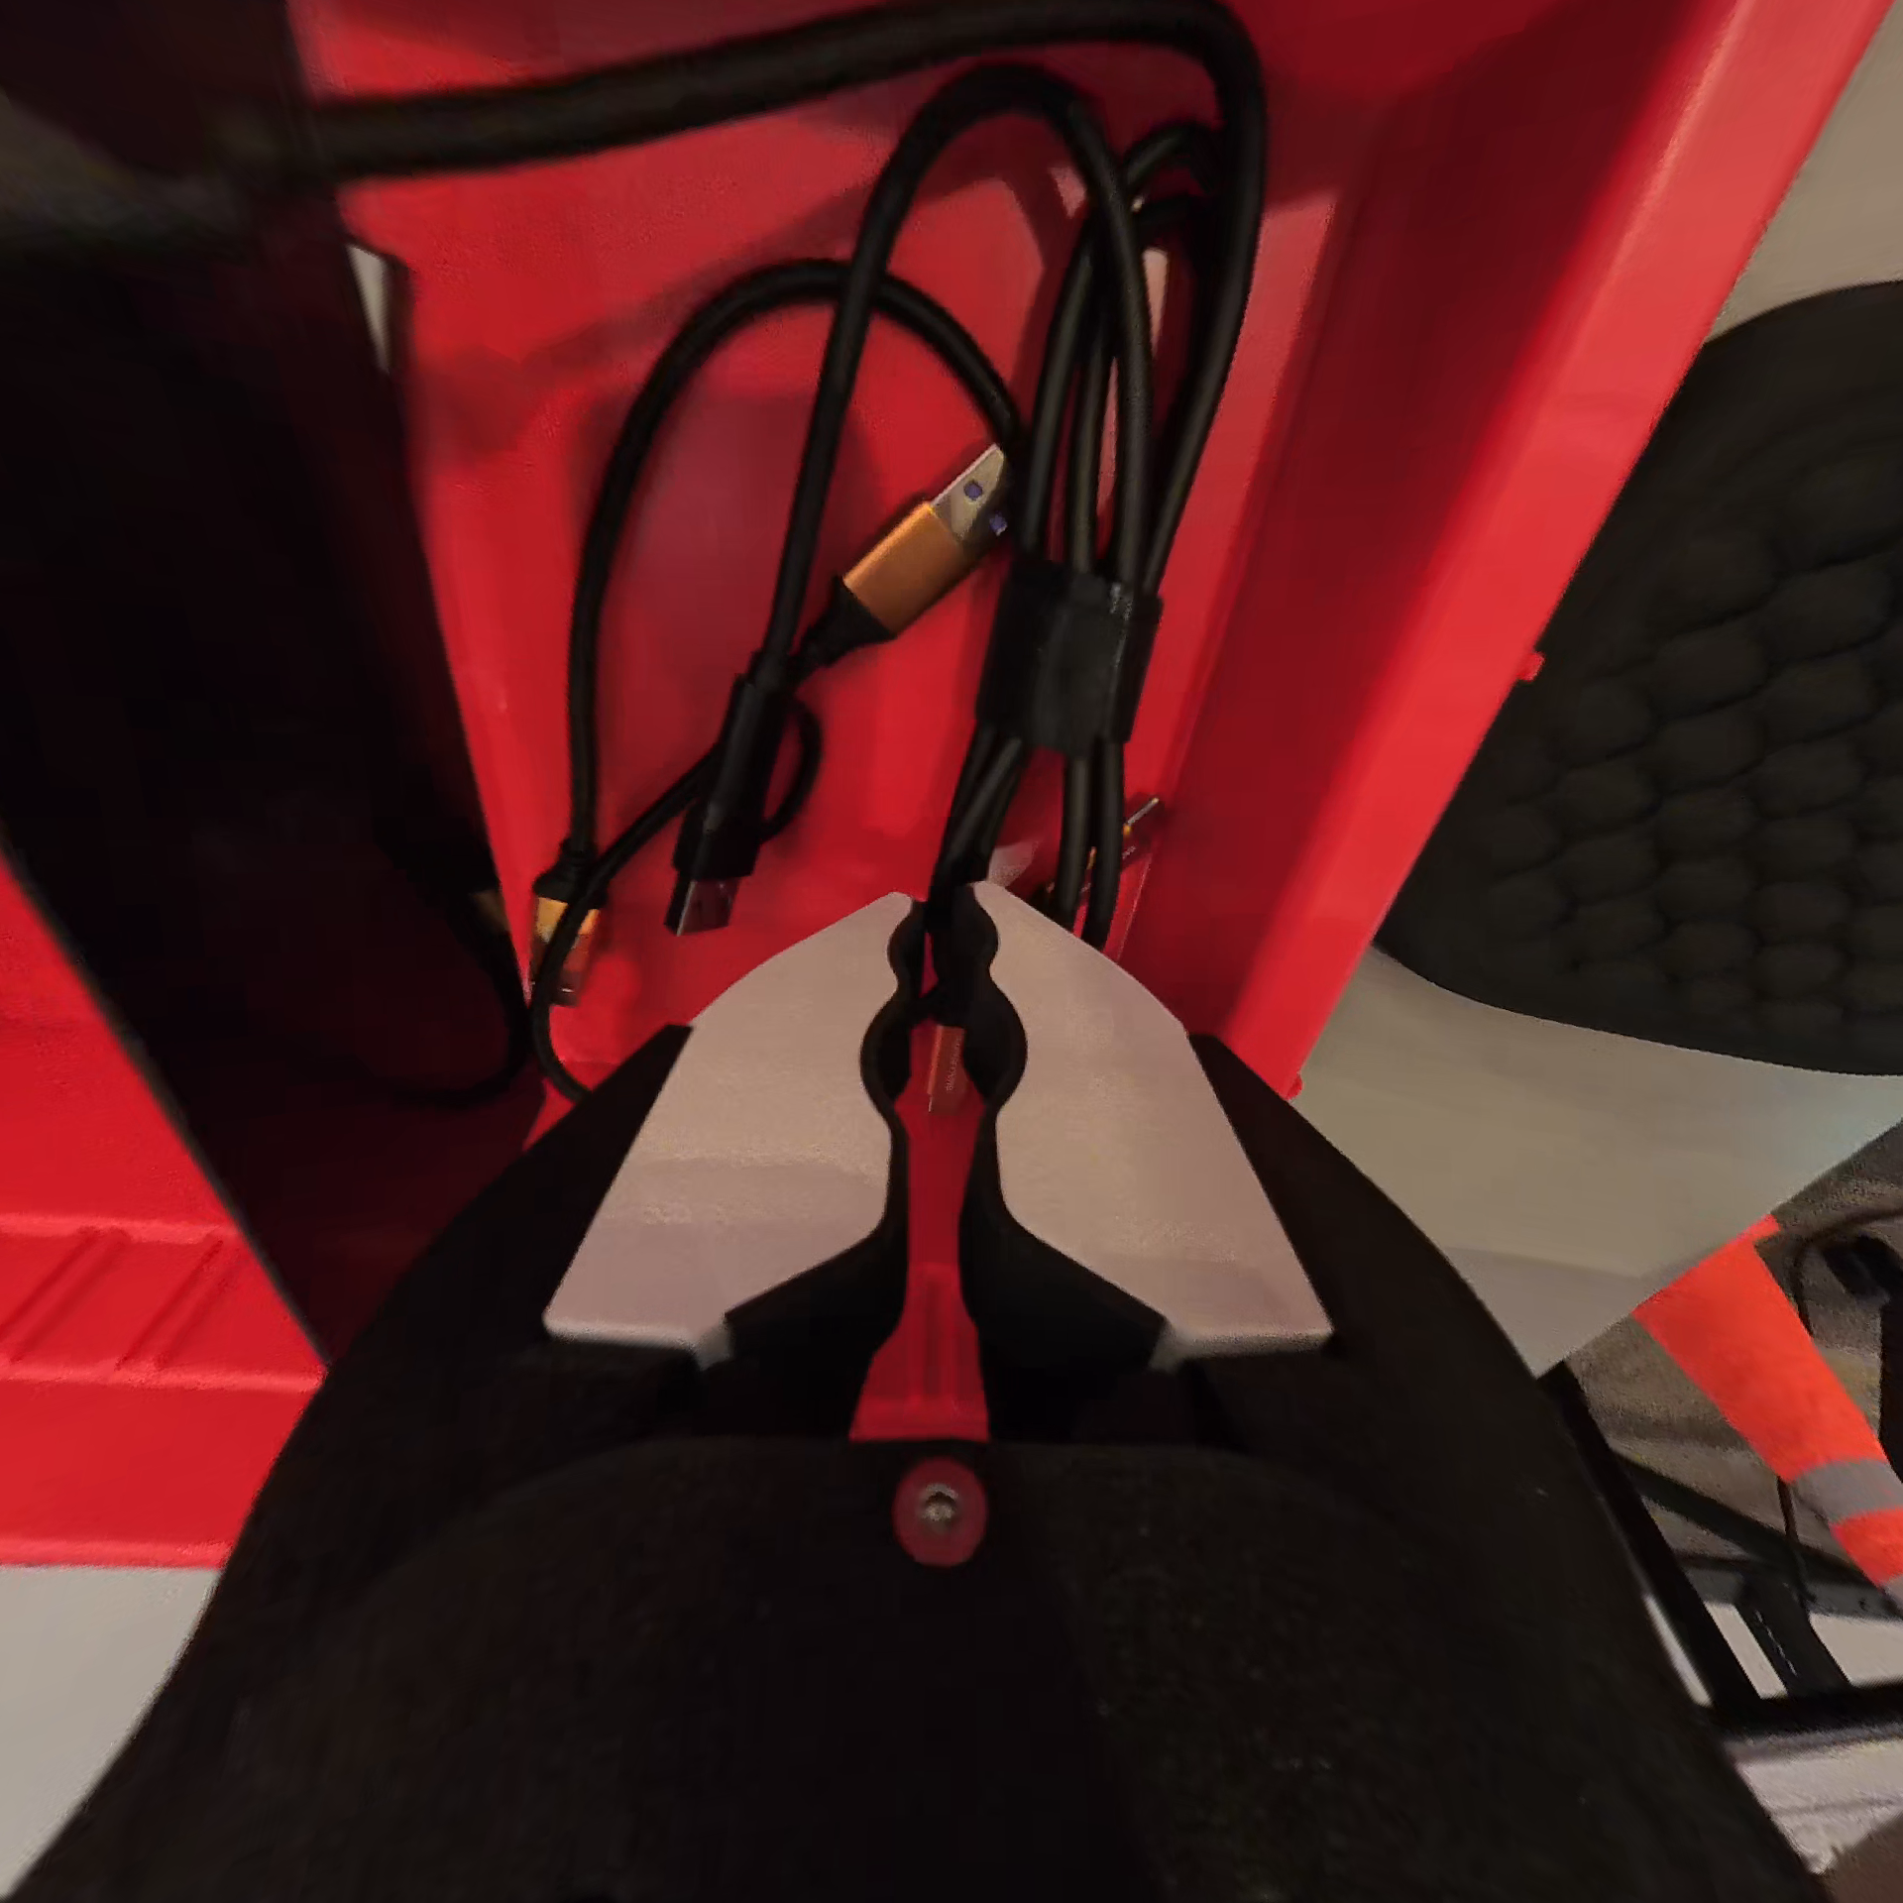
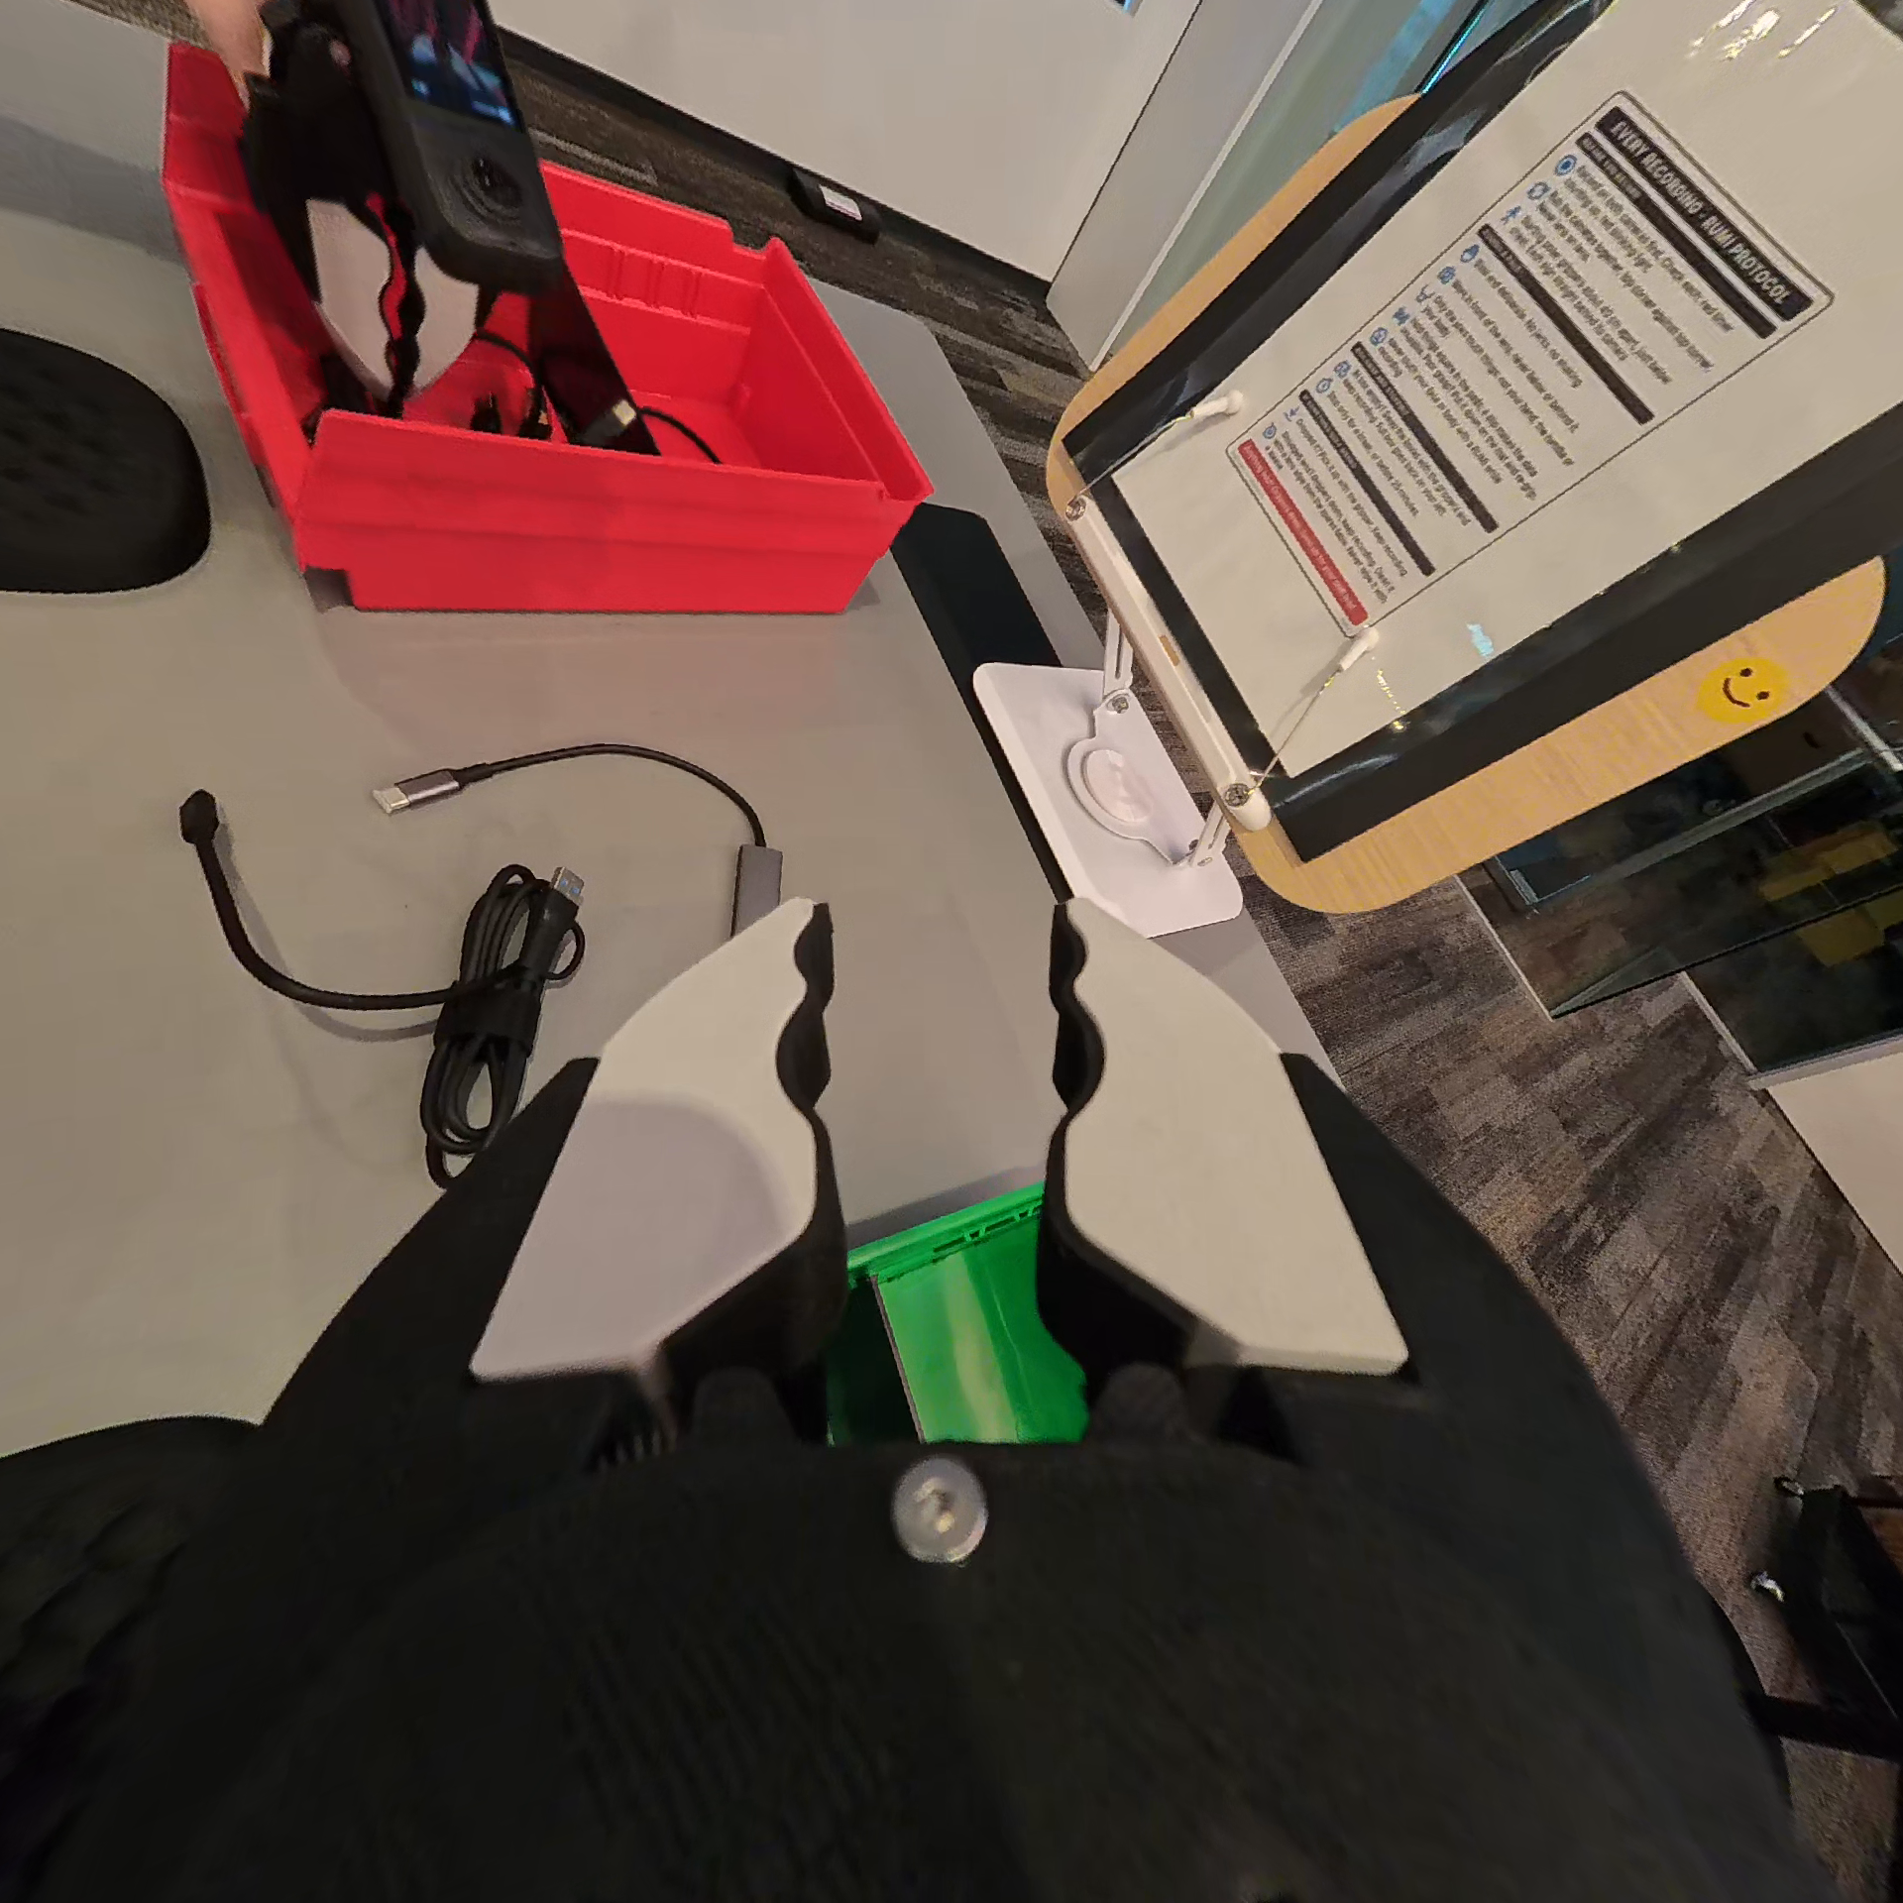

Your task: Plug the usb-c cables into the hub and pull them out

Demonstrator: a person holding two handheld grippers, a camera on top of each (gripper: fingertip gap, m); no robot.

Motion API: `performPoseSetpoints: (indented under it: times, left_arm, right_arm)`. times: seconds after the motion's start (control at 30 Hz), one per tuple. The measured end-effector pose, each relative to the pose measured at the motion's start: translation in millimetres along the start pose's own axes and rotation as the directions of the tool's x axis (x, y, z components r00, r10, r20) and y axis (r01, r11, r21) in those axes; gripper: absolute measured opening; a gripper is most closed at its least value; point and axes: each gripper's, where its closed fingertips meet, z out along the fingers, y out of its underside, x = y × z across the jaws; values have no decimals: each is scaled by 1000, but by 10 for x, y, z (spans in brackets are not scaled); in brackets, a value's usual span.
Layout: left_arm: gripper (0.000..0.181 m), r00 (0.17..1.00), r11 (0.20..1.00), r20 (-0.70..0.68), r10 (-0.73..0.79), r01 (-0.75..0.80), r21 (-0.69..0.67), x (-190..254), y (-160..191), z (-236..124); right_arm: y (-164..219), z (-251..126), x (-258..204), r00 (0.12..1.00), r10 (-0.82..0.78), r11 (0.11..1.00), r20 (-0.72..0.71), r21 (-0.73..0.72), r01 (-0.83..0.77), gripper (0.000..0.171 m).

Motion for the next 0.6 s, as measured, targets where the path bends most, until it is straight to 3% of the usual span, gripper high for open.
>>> performPoseSetpoints:
  times: [0.03, 0.23, 0.43, 0.53, 0.6]
  left_arm:
    - [4, 1000, 1000, 9, -5, 5, 19, -16, -12, -35]
    - [4, 990, 998, 142, -21, 14, 53, -188, 14, -237]
    - [4, 955, 999, 295, -36, 43, -19, -418, 144, -390]
    - [4, 997, 999, 59, -39, 40, -26, -58, 124, -244]
    - [4, 998, 999, 59, -23, 25, -29, -42, 95, -183]
  right_arm:
    - [-1, -1, 1, 1000, 1, 1000, 0, 1, -1, 41]
    - [24, 3, 14, 1000, 4, 1000, -2, -6, -4, 41]
    - [46, 8, 17, 1000, 4, 1000, -4, -17, -4, 41]
    - [58, 5, 26, 1000, 5, 1000, -7, -20, -5, 41]
    - [58, 0, 30, 1000, 7, 1000, -7, -16, -7, 41]
